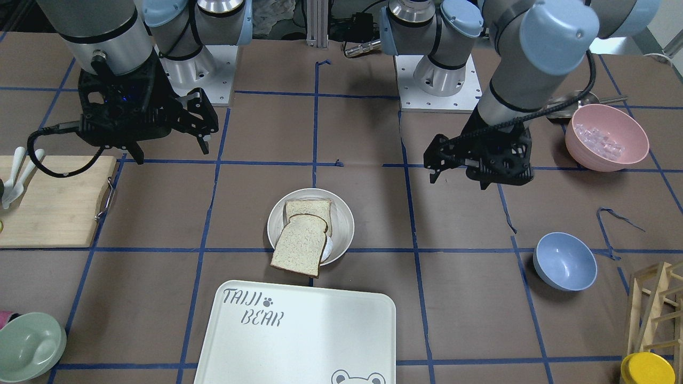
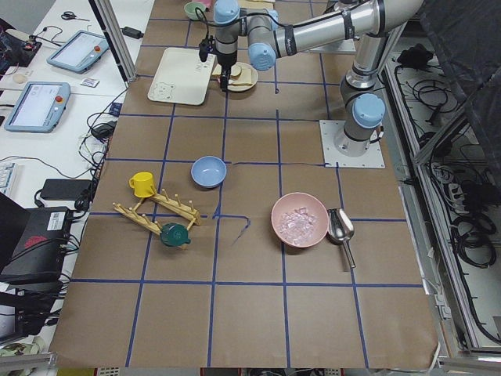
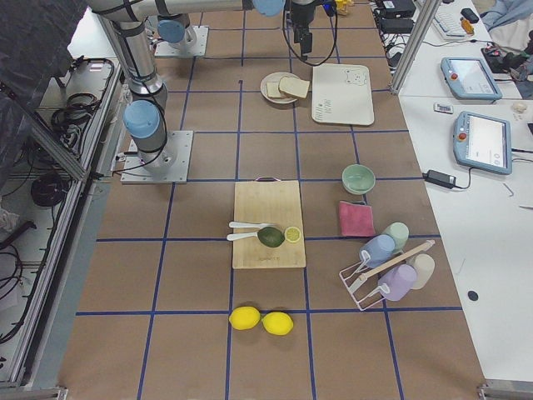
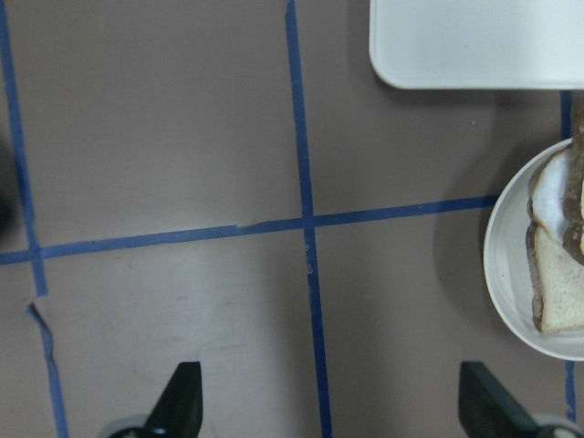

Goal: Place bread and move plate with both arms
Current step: 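Reach the left gripper toward the plate rim nearest it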

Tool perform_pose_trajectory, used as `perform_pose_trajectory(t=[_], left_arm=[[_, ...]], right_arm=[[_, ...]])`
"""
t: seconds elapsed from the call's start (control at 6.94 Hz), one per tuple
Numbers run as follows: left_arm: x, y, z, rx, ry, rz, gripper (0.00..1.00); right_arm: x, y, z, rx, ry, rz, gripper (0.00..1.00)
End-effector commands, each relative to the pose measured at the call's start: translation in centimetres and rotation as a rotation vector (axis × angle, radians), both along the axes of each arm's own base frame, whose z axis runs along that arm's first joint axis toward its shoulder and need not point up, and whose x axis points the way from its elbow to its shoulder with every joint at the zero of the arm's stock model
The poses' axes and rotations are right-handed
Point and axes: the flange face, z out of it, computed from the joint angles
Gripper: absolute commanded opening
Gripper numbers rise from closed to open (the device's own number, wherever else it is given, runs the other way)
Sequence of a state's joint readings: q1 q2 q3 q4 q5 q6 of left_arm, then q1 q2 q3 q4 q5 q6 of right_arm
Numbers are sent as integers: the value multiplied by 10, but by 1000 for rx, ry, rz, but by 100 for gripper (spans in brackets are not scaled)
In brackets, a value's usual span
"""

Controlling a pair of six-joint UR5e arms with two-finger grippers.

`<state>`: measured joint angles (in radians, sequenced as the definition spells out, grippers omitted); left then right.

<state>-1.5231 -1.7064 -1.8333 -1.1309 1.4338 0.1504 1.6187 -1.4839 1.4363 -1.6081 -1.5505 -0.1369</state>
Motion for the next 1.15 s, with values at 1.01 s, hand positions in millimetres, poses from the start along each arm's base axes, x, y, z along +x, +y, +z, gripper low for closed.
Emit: perform_pose_trajectory(t=[1.01], left_arm=[[-104,18,-149,74,116,0,75]], right_arm=[[-2,0,6,-33,4,-9,100]])
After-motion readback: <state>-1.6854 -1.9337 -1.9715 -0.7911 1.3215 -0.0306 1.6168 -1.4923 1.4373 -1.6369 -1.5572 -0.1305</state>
